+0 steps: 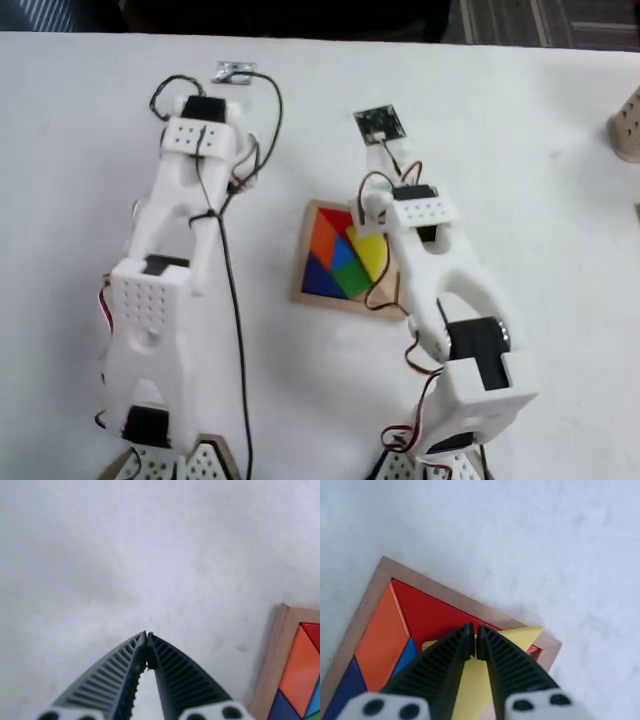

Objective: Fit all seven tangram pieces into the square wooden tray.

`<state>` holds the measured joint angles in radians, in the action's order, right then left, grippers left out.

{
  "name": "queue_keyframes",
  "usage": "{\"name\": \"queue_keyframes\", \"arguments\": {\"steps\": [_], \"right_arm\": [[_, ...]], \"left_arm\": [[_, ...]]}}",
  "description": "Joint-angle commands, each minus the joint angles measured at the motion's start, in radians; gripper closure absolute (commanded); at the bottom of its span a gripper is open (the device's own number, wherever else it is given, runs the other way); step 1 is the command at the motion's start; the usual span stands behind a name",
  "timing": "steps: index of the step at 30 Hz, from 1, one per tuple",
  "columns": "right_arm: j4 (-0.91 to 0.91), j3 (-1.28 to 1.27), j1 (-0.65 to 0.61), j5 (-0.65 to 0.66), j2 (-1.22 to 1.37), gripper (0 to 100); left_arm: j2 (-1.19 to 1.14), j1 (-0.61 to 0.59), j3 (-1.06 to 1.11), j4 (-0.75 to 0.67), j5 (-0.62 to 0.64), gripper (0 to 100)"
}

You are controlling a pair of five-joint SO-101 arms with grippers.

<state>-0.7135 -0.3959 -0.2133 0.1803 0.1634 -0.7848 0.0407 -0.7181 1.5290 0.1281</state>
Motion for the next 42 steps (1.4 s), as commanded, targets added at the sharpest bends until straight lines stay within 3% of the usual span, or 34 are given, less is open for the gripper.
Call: {"name": "queue_keyframes", "arguments": {"steps": [1, 18, 28, 34, 37, 42], "right_arm": [[-0.019, 0.034, -0.007, 0.011, -0.042, 98.1], [-0.068, 0.034, -0.019, 0.012, -0.047, 98.1], [-0.067, 0.038, -0.015, 0.011, -0.044, 98.1], [-0.067, 0.038, -0.013, 0.011, -0.045, 98.1], [-0.067, 0.038, -0.013, 0.011, -0.045, 98.1], [-0.068, 0.038, -0.015, 0.011, -0.047, 98.1]], "left_arm": [[0.094, -0.004, -0.011, -0.006, -0.012, 98], [0.139, 0.007, 0.032, -0.031, -0.034, 98], [0.705, 0.061, 0.775, -0.428, -0.048, 98], [0.888, 0.059, 1.119, -0.663, -0.201, 98], [0.94, 0.059, 1.243, -0.763, -0.201, 98], [0.984, 0.061, 1.286, -0.772, -0.201, 98]]}}
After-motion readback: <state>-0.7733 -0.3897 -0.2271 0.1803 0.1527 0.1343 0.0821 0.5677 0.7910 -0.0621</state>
